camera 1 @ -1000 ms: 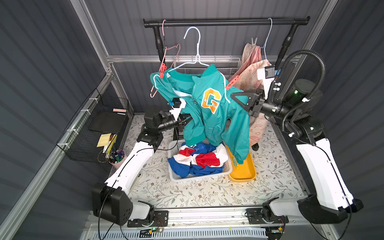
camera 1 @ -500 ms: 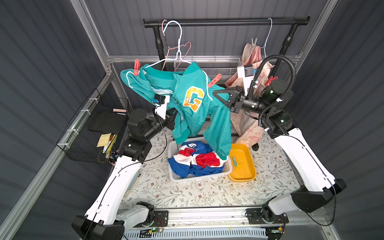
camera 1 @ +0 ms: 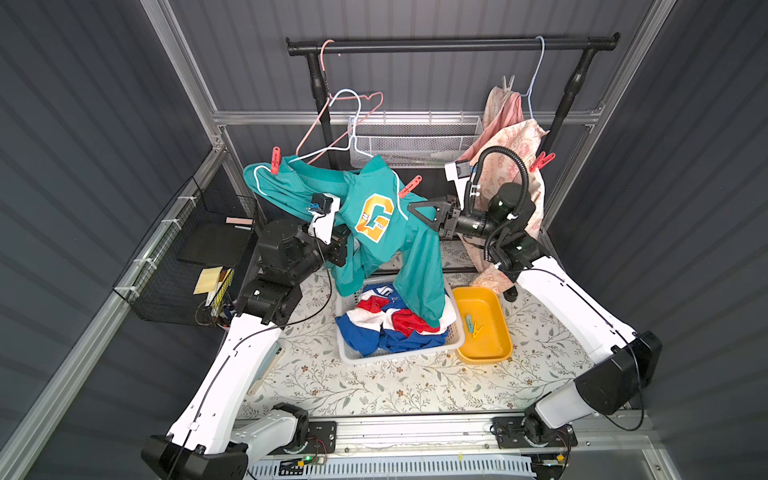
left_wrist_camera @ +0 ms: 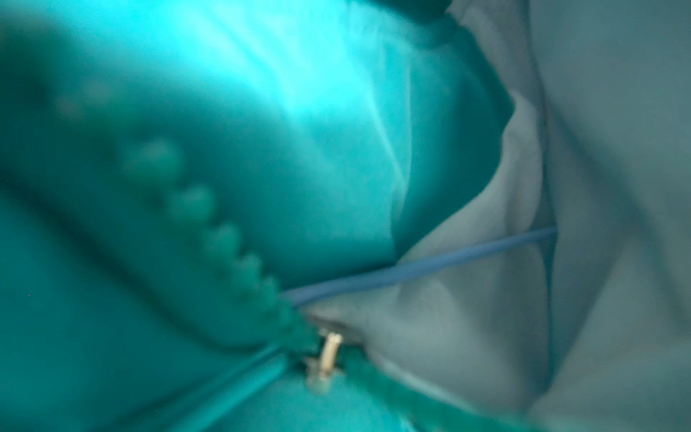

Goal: Remove the clothespins securing jackets to the hanger
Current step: Adjust the jacket in the basket.

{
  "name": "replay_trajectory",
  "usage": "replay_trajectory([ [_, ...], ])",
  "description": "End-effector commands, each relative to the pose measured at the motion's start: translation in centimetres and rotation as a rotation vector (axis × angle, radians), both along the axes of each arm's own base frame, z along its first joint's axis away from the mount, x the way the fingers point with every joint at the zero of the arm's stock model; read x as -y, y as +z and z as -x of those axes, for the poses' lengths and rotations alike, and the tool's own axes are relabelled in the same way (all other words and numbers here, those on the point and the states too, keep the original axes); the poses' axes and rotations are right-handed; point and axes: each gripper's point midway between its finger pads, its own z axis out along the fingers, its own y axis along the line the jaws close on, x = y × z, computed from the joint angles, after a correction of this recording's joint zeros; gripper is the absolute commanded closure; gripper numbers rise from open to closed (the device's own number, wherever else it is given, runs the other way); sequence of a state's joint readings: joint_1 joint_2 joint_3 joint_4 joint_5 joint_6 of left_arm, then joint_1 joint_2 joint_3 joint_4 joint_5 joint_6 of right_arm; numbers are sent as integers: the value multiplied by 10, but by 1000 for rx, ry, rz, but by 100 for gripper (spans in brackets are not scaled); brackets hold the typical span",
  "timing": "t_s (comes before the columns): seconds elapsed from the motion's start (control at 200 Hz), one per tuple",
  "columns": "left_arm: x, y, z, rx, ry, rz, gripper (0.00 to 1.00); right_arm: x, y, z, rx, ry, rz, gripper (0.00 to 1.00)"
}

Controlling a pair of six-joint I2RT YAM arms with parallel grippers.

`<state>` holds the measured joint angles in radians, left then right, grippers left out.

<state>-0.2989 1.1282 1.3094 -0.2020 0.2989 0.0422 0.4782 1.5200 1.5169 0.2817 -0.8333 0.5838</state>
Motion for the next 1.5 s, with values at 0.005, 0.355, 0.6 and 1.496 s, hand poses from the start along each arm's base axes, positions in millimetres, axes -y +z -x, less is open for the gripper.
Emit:
replay_trajectory([
  [0.005,16,15,12,79,-105,1,100,21,16,10,49,-27,-56,100],
  [0.355,46,-6,21,33,-232,-3,100,61,-14,21,-1,-118,-7,100],
  [0.6,78,-13,43,26,-324,-25,100,78,-6,51,26,-131,7,100],
  [1.496,114,-150,37,-249,-291,-32,100,92,-94,62,-145,-182,151,100],
])
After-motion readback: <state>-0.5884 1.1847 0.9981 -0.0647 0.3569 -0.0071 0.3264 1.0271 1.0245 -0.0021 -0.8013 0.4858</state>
